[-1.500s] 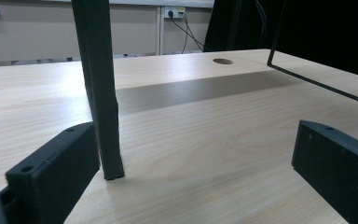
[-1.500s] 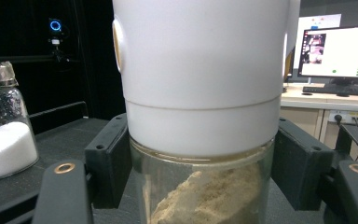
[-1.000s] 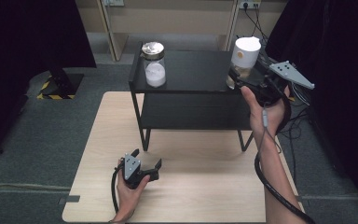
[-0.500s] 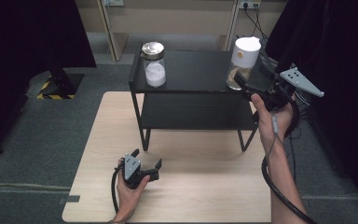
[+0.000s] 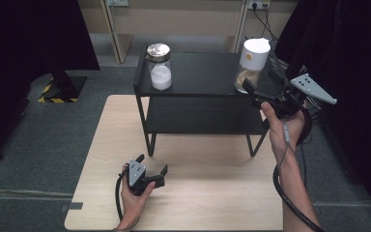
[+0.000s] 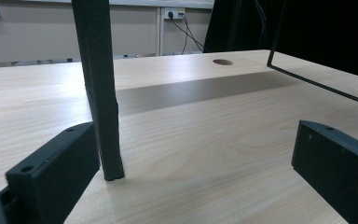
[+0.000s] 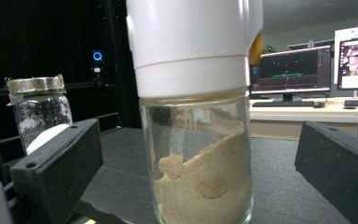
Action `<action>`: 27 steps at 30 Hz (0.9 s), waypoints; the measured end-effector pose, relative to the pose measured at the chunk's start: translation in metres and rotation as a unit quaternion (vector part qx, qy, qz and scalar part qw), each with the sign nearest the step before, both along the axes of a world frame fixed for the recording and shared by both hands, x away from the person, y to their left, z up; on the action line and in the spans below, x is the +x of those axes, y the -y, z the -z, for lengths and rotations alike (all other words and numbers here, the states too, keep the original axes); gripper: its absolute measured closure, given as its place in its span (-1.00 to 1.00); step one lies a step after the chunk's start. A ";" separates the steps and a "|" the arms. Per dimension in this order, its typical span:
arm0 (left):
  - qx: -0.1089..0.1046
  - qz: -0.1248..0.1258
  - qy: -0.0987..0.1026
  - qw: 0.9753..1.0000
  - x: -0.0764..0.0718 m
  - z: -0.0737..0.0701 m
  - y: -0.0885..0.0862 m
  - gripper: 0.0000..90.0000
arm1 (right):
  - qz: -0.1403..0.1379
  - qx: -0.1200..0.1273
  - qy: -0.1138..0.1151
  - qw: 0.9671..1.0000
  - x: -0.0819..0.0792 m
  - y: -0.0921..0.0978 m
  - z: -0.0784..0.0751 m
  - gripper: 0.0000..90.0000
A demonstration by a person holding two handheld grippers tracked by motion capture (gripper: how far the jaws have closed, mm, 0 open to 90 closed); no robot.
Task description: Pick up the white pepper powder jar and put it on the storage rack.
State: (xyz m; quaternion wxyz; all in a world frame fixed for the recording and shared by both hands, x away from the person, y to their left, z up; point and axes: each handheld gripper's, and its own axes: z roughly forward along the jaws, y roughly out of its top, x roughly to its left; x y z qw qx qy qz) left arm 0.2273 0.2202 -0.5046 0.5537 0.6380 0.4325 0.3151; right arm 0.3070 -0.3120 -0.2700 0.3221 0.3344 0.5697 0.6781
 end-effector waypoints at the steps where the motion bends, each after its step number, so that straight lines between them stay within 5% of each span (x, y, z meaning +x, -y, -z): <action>1: 0.000 0.000 0.000 1.000 0.000 0.000 0.000 -1.00 | 0.000 -0.002 0.001 1.000 -0.001 0.000 0.000 -0.97; 10: 0.002 0.000 0.001 1.000 0.000 0.000 0.000 -1.00 | -0.013 -0.016 0.015 1.000 -0.008 -0.001 0.009 -0.99; 27: 0.002 -0.001 0.002 1.000 -0.001 0.000 0.001 -1.00 | 0.010 -0.023 0.024 0.999 -0.022 0.001 0.022 -0.99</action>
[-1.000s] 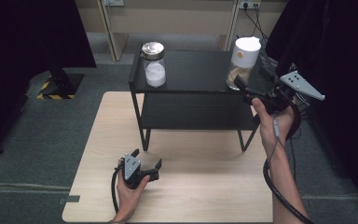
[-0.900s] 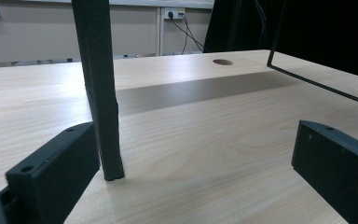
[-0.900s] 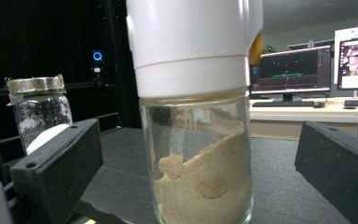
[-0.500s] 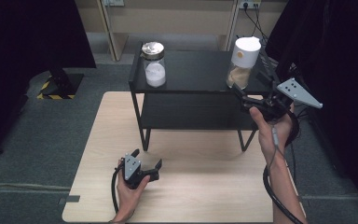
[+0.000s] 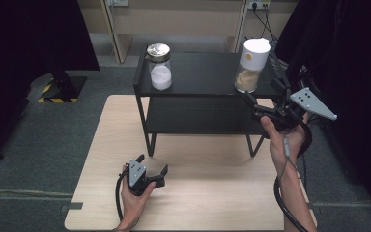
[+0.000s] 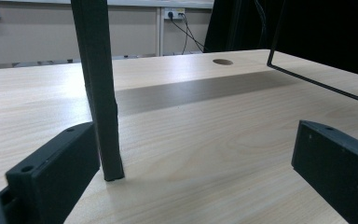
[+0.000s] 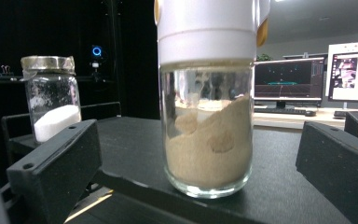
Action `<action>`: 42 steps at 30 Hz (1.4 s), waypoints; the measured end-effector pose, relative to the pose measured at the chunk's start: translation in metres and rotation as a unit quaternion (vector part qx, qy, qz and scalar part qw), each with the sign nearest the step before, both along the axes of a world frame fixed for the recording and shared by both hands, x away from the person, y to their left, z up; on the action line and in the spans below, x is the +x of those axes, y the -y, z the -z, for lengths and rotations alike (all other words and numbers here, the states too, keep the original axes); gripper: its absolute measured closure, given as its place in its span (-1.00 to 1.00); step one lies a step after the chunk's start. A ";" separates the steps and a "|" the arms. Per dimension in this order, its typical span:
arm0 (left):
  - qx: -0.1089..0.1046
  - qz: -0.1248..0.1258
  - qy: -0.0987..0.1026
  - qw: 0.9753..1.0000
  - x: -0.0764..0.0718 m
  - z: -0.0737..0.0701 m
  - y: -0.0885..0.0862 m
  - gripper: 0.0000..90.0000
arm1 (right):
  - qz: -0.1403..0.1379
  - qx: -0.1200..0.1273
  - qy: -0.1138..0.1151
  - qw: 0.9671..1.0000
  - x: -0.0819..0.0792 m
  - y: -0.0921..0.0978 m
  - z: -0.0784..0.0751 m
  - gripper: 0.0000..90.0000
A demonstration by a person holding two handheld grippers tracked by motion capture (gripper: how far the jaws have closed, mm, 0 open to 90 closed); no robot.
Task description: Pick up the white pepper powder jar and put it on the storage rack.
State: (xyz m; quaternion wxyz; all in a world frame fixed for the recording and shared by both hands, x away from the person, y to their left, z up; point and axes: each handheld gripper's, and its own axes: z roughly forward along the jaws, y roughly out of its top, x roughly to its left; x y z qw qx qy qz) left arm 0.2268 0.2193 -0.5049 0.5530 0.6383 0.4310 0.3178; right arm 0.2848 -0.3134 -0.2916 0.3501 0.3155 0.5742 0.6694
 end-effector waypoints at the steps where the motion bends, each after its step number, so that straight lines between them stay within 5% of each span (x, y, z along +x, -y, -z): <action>1: 0.000 0.000 0.000 1.000 0.000 0.000 0.000 -1.00 | 0.001 -0.002 0.000 1.000 -0.001 0.000 0.001 -0.99; 42: 0.000 0.000 0.001 1.000 0.000 0.000 0.000 -1.00 | -0.013 -0.037 -0.004 0.999 -0.017 0.001 0.043 -0.99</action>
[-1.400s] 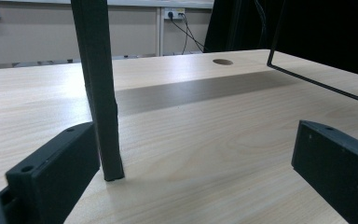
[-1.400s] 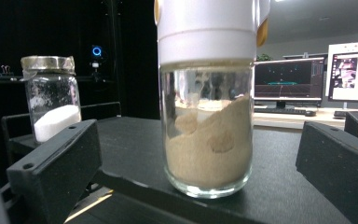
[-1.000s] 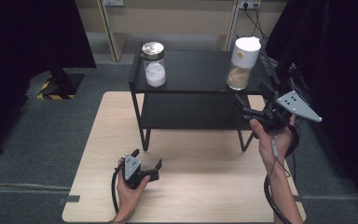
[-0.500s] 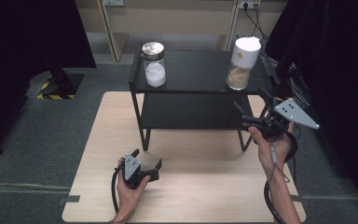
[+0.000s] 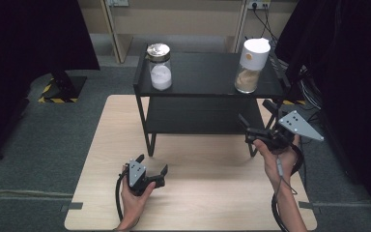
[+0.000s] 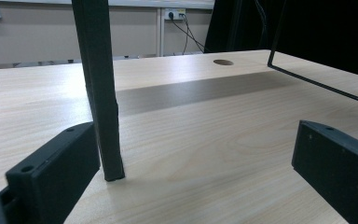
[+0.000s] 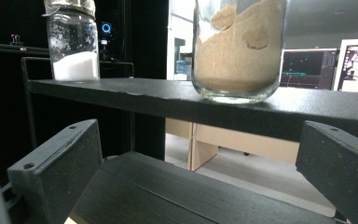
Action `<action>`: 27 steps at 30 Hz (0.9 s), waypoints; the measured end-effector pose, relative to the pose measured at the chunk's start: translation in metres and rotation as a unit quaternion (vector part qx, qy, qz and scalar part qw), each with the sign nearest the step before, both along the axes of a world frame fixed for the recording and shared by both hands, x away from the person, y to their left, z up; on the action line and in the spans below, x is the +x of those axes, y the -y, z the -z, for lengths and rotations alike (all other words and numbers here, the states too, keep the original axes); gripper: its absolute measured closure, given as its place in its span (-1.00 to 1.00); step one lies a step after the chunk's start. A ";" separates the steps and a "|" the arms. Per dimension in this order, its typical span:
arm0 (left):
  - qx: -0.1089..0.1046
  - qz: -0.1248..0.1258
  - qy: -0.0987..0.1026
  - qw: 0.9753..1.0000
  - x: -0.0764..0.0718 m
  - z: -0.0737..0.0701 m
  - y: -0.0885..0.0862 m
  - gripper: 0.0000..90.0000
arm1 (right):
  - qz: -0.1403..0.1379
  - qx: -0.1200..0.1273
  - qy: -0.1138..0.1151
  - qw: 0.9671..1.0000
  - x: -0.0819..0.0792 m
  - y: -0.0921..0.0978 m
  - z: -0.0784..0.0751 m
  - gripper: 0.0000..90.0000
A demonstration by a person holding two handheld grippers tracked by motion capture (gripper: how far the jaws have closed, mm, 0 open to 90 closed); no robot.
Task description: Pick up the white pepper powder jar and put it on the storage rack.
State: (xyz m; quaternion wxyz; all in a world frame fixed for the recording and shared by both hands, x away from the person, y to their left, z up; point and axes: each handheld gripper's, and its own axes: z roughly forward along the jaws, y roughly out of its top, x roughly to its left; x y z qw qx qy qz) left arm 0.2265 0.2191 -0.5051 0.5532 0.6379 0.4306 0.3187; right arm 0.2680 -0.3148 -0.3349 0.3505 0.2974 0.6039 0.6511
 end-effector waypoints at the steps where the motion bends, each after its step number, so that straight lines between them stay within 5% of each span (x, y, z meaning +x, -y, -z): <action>1: 0.000 0.000 0.000 1.000 0.000 0.000 0.000 -1.00 | 0.000 0.000 0.000 1.000 0.000 0.000 0.001 -0.99; 27: 0.002 0.000 0.003 1.000 -0.001 0.000 0.000 -1.00 | -0.003 0.004 -0.010 1.000 -0.008 0.003 0.025 -0.99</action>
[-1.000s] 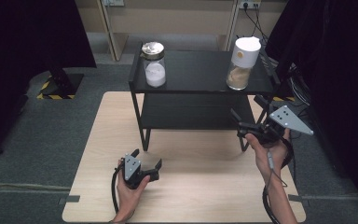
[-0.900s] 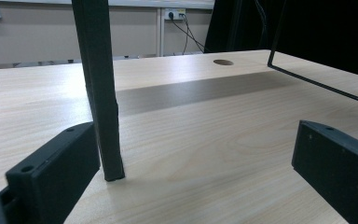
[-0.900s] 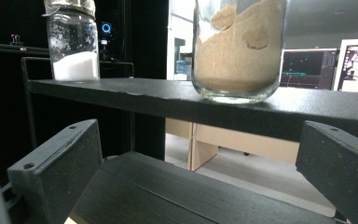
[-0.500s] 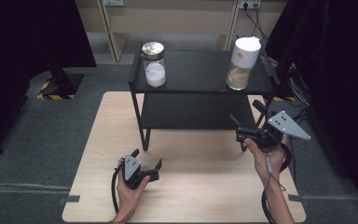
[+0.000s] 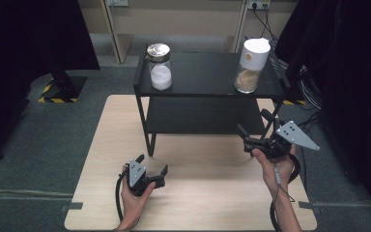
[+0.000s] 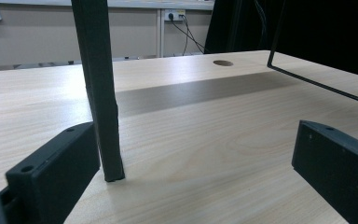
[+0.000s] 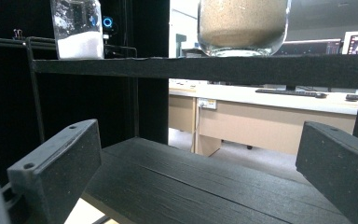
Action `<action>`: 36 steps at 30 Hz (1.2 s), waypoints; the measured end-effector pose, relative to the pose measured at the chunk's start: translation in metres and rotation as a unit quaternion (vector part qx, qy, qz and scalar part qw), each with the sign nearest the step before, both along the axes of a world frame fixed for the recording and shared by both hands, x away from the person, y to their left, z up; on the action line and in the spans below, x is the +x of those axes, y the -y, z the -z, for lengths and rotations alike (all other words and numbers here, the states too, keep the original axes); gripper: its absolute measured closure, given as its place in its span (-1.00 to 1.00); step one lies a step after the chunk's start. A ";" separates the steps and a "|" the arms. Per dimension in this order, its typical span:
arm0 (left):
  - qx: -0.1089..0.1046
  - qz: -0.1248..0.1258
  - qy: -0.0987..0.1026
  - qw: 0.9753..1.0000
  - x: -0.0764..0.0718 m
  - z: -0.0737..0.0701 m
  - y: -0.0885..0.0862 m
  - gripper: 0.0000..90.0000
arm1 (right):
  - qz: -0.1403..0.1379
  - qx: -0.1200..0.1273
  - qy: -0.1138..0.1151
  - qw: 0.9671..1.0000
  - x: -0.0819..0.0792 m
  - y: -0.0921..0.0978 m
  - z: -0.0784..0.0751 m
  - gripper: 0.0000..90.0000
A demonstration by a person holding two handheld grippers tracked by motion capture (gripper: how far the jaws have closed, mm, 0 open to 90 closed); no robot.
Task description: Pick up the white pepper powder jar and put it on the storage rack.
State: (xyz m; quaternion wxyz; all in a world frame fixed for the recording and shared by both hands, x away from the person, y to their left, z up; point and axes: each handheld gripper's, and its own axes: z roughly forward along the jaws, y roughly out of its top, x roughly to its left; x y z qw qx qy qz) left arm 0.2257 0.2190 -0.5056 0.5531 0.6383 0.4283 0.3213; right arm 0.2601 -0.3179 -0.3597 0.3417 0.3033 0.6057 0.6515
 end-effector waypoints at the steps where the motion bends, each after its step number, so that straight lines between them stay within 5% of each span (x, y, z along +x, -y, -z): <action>1: 0.000 0.000 0.000 1.000 0.000 0.000 0.000 -1.00 | 0.000 0.000 0.000 1.000 0.000 0.000 0.000 -0.99; 36: 0.001 0.000 0.001 1.000 -0.001 0.000 0.000 -1.00 | -0.002 -0.005 -0.026 1.000 -0.005 0.002 0.031 -0.99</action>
